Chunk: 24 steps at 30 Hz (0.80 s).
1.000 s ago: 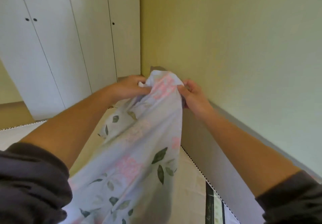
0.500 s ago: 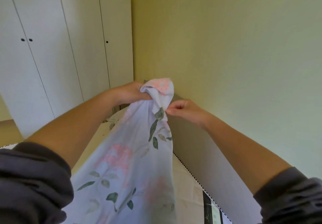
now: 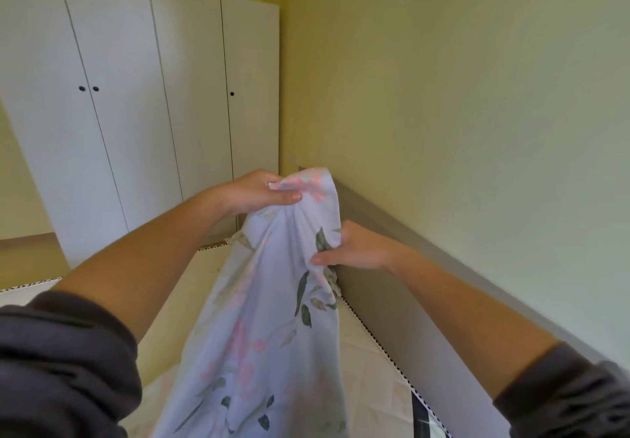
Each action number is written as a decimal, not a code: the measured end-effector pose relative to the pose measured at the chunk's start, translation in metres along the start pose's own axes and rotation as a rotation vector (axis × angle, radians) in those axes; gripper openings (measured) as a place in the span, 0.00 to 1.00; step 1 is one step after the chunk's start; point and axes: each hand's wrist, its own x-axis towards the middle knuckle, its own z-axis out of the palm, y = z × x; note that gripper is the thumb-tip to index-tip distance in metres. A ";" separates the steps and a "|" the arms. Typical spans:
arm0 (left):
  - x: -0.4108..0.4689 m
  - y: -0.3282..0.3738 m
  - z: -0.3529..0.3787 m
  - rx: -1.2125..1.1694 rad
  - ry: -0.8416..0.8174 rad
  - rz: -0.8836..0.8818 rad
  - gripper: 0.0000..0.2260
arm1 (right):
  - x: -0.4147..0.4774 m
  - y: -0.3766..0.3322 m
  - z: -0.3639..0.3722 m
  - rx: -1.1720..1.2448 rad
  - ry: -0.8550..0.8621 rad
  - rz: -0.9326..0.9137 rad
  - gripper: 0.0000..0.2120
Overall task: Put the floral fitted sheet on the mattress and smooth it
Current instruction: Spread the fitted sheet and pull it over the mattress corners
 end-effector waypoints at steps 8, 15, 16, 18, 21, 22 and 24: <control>-0.009 -0.022 -0.036 -0.188 0.706 -0.099 0.14 | -0.021 0.019 -0.015 -0.184 -0.293 0.061 0.11; -0.015 -0.019 -0.046 -0.279 0.476 -0.045 0.09 | 0.004 0.024 0.019 0.100 0.112 0.020 0.11; -0.015 -0.015 -0.044 -0.278 0.448 -0.032 0.09 | 0.012 0.015 0.026 0.192 0.116 -0.003 0.15; -0.016 -0.010 -0.043 -0.280 0.431 -0.019 0.08 | 0.027 -0.002 0.040 0.328 0.102 -0.063 0.19; -0.023 -0.010 -0.047 -0.273 0.423 -0.005 0.07 | 0.040 -0.022 0.053 0.379 0.059 -0.029 0.28; -0.026 -0.011 -0.048 -0.268 0.420 -0.001 0.07 | 0.042 -0.023 0.055 0.370 0.045 0.013 0.31; -0.033 -0.015 -0.053 -0.248 0.437 -0.006 0.07 | 0.042 -0.023 0.058 0.377 0.008 0.082 0.36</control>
